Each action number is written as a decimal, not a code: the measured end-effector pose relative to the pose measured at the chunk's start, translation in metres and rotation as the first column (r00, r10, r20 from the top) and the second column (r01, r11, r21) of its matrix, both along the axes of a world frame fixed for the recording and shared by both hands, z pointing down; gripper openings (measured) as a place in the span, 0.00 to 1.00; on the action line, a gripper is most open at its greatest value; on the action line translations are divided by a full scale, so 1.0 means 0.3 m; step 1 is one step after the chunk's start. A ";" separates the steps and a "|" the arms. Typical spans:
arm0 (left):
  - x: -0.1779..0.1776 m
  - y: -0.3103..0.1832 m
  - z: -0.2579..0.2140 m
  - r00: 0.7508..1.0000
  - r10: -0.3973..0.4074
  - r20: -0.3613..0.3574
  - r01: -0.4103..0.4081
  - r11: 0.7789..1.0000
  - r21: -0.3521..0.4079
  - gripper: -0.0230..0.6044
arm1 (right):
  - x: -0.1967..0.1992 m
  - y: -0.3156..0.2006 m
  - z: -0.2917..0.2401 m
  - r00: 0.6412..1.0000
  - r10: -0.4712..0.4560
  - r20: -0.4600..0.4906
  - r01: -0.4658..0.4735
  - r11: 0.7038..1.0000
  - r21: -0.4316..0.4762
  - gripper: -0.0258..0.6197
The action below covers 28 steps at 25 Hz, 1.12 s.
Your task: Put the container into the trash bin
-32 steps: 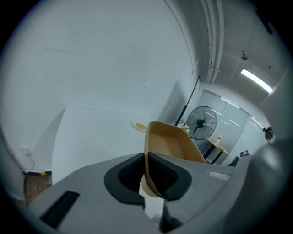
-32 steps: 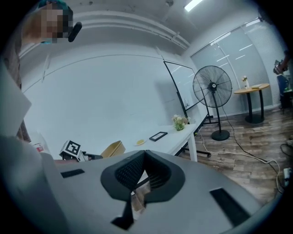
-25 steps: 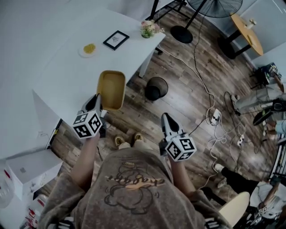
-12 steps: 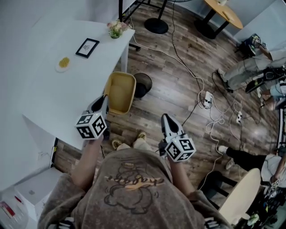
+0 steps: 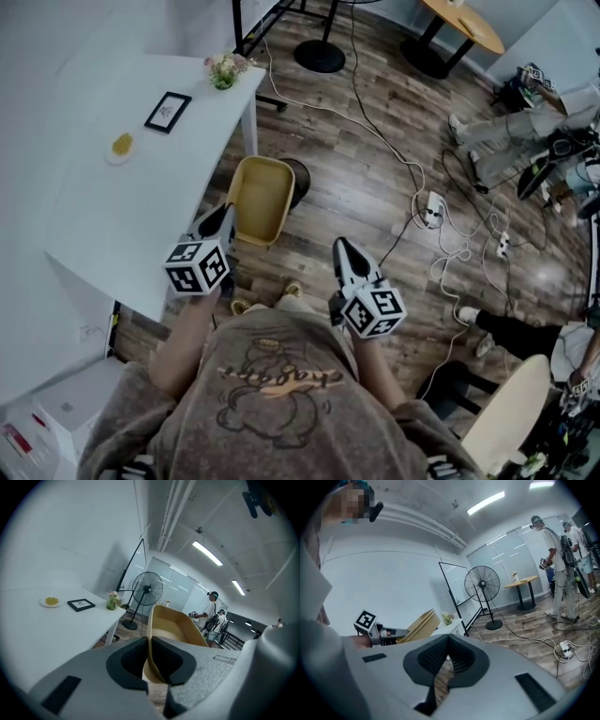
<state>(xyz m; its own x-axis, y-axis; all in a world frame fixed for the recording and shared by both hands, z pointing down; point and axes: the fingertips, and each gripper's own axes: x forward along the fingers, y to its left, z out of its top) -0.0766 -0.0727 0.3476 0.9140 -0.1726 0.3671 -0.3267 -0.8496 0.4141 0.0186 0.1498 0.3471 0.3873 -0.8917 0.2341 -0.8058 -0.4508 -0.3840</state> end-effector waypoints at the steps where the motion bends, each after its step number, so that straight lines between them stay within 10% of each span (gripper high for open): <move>1: 0.021 0.008 0.001 1.000 -0.003 0.000 0.003 1.000 0.002 0.07 | 0.021 0.007 0.003 1.000 -0.004 0.001 0.004 1.000 0.004 0.04; 28: 0.574 -0.153 0.155 0.999 0.031 0.039 -0.031 0.999 -0.011 0.07 | 0.539 -0.136 0.156 1.000 0.009 0.006 -0.008 0.999 -0.036 0.04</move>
<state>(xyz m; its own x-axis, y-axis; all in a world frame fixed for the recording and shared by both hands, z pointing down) 0.0956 -0.1186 0.3940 0.9037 -0.1403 0.4044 -0.3165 -0.8550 0.4107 0.1803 0.1092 0.3940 0.3932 -0.8795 0.2681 -0.7996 -0.4710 -0.3726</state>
